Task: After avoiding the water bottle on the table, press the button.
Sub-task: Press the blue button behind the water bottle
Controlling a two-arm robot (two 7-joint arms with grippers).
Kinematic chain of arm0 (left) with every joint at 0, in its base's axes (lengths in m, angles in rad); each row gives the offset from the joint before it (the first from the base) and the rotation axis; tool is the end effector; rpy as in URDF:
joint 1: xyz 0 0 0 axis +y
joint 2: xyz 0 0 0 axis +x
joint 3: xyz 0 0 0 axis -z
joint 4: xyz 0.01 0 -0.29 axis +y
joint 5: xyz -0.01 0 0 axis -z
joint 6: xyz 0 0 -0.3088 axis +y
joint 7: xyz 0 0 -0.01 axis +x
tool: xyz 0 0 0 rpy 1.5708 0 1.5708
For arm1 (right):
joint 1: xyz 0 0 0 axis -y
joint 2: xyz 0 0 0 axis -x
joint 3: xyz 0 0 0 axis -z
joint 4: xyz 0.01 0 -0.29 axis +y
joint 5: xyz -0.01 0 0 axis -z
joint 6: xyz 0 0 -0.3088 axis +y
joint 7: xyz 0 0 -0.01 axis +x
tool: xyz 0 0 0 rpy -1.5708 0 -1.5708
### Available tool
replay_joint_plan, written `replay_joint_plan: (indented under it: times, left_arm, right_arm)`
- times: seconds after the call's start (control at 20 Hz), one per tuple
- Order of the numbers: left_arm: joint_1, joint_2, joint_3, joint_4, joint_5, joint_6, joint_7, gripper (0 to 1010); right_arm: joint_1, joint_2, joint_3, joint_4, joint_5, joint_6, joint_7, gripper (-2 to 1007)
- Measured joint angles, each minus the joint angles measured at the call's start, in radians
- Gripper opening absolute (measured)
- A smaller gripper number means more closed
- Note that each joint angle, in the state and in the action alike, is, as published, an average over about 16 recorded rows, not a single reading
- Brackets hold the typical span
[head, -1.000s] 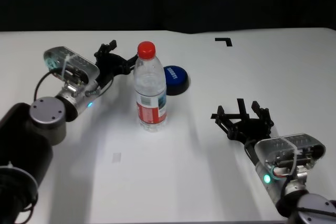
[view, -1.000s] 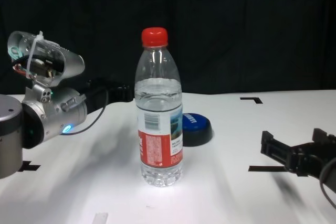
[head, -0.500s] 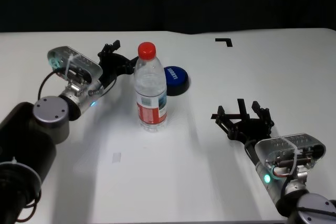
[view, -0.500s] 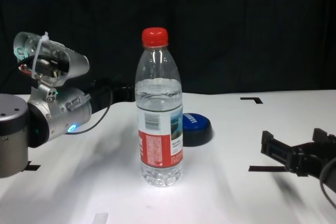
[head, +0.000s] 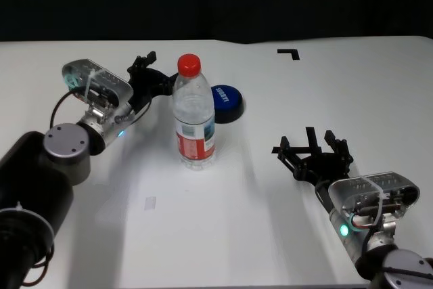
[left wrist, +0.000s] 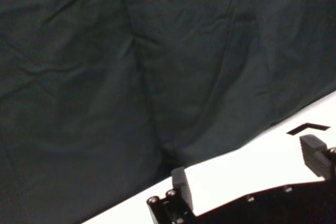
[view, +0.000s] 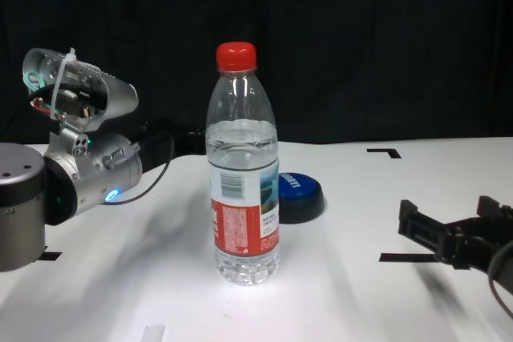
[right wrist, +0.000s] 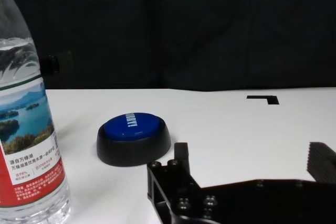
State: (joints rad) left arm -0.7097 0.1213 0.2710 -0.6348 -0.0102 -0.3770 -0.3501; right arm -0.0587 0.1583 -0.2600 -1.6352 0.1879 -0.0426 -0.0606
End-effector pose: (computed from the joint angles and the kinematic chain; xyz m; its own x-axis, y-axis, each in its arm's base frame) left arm 0.5012 0.0151 -0.2973 0.4537 0.8471 0.2768 -0.8787 0.4770 -0.0193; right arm 0.3002 0.0394 -0.3070 0.2027 -0.9779 -0.0508 0.9792 0.2027 0.0060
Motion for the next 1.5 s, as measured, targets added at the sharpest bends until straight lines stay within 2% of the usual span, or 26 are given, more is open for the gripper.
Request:
replay_joint_plan:
  times: [0.3, 0.6, 1.5]
  left_arm:
    - [0.017, 0.007, -0.004, -0.031, 0.000, 0.012, 0.009, 1003]
    - [0.051, 0.022, -0.014, -0.088, -0.001, 0.035, 0.028, 1003]
    - [0.201, 0.067, -0.066, -0.322, -0.003, 0.121, 0.100, 1003]
  right_arm:
    - [0.000, 0.000, 0.000, 0.000, 0.000, 0.000, 0.000, 1003]
    - [0.000, 0.000, 0.000, 0.000, 0.000, 0.000, 0.000, 1003]
    - [0.000, 0.000, 0.000, 0.000, 0.000, 0.000, 0.000, 1003]
